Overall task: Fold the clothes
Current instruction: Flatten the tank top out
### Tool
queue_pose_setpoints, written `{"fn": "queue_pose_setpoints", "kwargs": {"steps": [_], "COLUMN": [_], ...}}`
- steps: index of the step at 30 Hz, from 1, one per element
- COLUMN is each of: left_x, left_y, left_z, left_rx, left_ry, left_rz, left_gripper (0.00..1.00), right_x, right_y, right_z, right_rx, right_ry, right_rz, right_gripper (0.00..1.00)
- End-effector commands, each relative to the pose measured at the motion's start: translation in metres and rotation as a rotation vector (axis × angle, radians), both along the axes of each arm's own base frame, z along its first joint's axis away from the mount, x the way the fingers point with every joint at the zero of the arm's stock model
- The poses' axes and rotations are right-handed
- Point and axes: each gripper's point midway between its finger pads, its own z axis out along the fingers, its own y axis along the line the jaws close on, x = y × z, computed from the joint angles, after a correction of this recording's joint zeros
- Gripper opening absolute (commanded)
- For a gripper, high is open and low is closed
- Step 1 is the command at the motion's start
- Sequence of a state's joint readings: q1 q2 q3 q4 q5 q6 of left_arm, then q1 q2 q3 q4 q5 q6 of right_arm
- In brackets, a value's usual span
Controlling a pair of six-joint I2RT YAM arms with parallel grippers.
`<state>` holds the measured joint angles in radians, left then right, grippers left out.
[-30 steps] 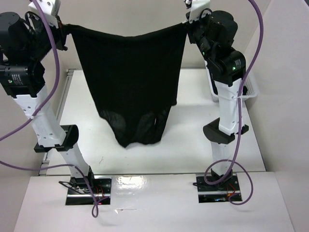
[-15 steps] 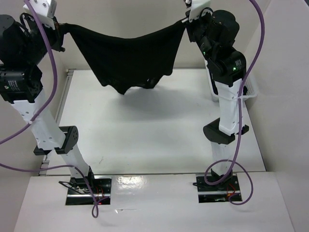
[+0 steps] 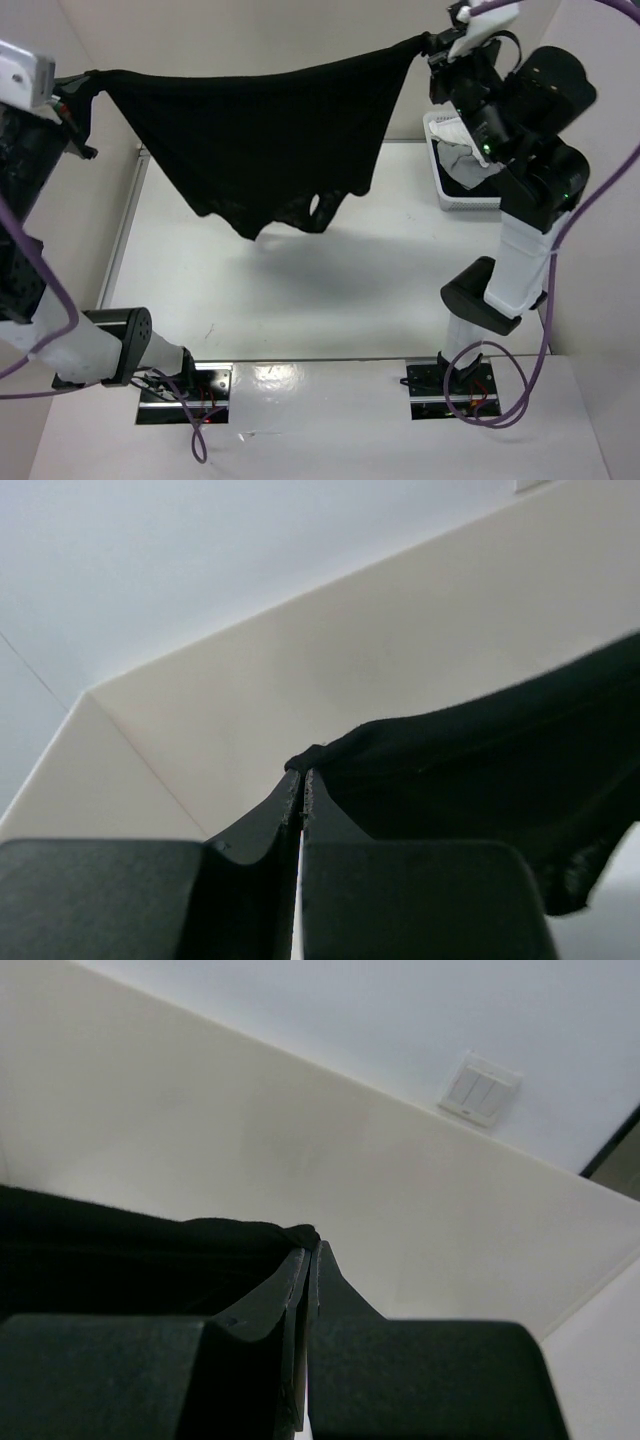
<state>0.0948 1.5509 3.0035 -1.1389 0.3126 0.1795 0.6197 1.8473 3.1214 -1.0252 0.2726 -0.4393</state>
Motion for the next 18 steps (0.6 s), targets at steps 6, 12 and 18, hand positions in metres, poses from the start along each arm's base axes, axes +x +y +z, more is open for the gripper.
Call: {"fn": "queue_pose_setpoints", "kwargs": {"steps": [6, 12, 18], "left_x": [0.003, 0.049, 0.109], "left_y": [-0.001, -0.001, -0.001], "left_z": [0.004, -0.02, -0.048], "left_rx": [0.01, 0.005, -0.011], "left_ry": [-0.014, 0.084, 0.173], "left_rz": [-0.009, -0.032, -0.066], "left_gripper": [0.0, 0.0, 0.0], "right_x": [-0.016, 0.014, 0.064], "right_y": [-0.011, 0.011, 0.017], "right_z": [0.018, -0.004, -0.025], "right_rx": [0.054, -0.007, -0.049], "right_ry": [-0.049, 0.0, 0.024], "right_rz": [-0.006, -0.002, -0.039], "right_gripper": [0.0, 0.0, 0.0]}}
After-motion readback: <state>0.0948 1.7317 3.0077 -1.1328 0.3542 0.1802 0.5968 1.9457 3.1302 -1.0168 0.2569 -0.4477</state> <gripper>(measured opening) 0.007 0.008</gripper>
